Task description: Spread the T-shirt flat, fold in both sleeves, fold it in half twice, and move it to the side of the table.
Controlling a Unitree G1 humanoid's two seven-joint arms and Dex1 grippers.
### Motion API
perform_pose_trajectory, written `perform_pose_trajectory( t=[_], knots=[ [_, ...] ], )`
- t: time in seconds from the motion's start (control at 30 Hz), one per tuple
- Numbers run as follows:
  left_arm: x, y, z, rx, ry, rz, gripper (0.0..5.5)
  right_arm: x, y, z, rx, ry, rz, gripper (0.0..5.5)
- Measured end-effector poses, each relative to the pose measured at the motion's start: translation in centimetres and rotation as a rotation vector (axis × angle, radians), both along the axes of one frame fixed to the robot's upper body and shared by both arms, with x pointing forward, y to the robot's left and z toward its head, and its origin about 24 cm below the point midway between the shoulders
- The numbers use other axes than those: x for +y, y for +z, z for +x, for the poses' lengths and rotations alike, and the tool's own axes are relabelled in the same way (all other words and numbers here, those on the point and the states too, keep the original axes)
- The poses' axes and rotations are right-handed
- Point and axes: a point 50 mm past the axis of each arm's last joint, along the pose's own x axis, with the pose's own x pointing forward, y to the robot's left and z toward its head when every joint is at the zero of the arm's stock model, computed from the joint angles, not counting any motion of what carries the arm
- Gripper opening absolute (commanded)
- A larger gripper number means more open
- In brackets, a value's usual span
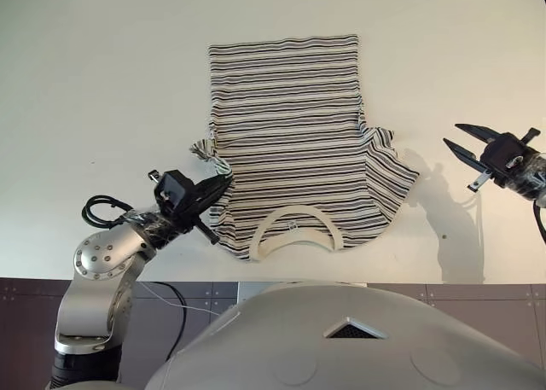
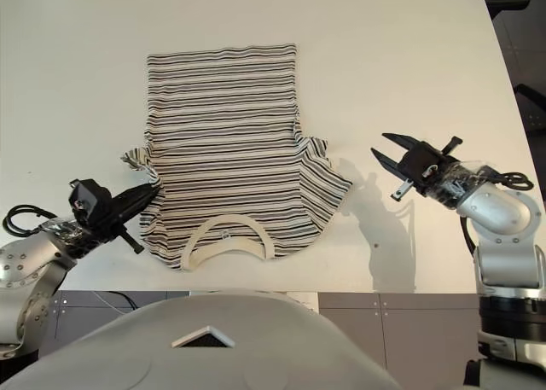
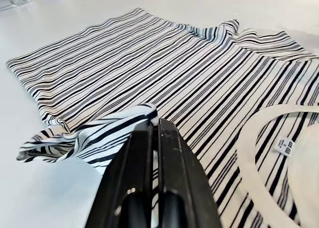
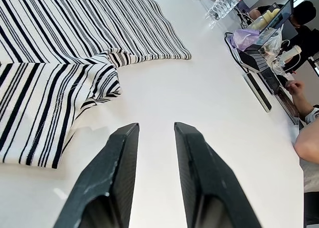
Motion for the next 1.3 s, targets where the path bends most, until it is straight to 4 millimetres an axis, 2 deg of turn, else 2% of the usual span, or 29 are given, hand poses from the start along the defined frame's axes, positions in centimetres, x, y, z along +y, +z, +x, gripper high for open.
perform_pose_trajectory(
  t=[0.13,0.2,0.33,0.4,0.53,0.63,0.7,0.77,0.8,0.83,0.9,1.13,1.3],
  knots=[
    [-1.2,-0.6,0.2,-0.006,-0.131,0.093,0.11,0.1,0.0,0.4,-0.002,0.004,-0.001,1.32],
    [-1.1,-1.4,0.0,0.015,-0.161,0.146,0.11,0.2,0.0,0.6,-0.006,0.011,-0.005,1.32],
    [-1.1,-2.4,-0.3,0.048,-0.21,0.209,0.73,0.2,-0.2,0.8,0.005,0.013,-0.01,1.32],
    [-1.3,-2.4,-0.3,0.045,-0.222,0.206,0.84,0.3,-0.2,0.9,0.004,0.016,-0.01,1.32],
    [-1.7,-1.9,0.0,0.031,-0.22,0.149,0.84,0.4,-0.2,1.1,0.0,0.019,-0.01,1.32],
    [-2.1,-0.2,0.0,0.023,-0.244,0.021,0.84,0.3,-0.3,1.0,0.002,0.017,-0.009,1.32],
    [-1.2,0.2,-0.7,0.085,-0.315,0.03,0.84,0.3,-0.4,0.9,0.005,0.012,-0.006,1.32],
    [0.0,1.4,0.4,0.078,-0.252,-0.036,0.84,0.3,-0.5,0.8,0.005,0.007,-0.004,1.32],
    [1.0,2.6,2.3,0.009,-0.175,-0.052,0.84,0.4,-0.5,0.7,0.004,0.004,-0.003,1.32],
    [1.8,3.1,3.5,-0.05,-0.135,-0.007,0.84,0.4,-0.6,0.6,0.002,0.003,-0.002,1.32],
    [2.6,2.4,4.2,-0.087,-0.118,0.118,0.84,0.5,-0.8,0.6,0.004,-0.001,-0.008,1.32],
    [1.8,-2.1,0.0,0.061,-0.317,0.287,0.84,0.9,-1.0,0.5,0.005,0.008,-0.005,1.32],
    [0.7,-1.1,-0.3,0.095,-0.378,0.204,0.84,0.8,-1.1,0.4,0.006,0.002,-0.008,1.32]
  ],
)
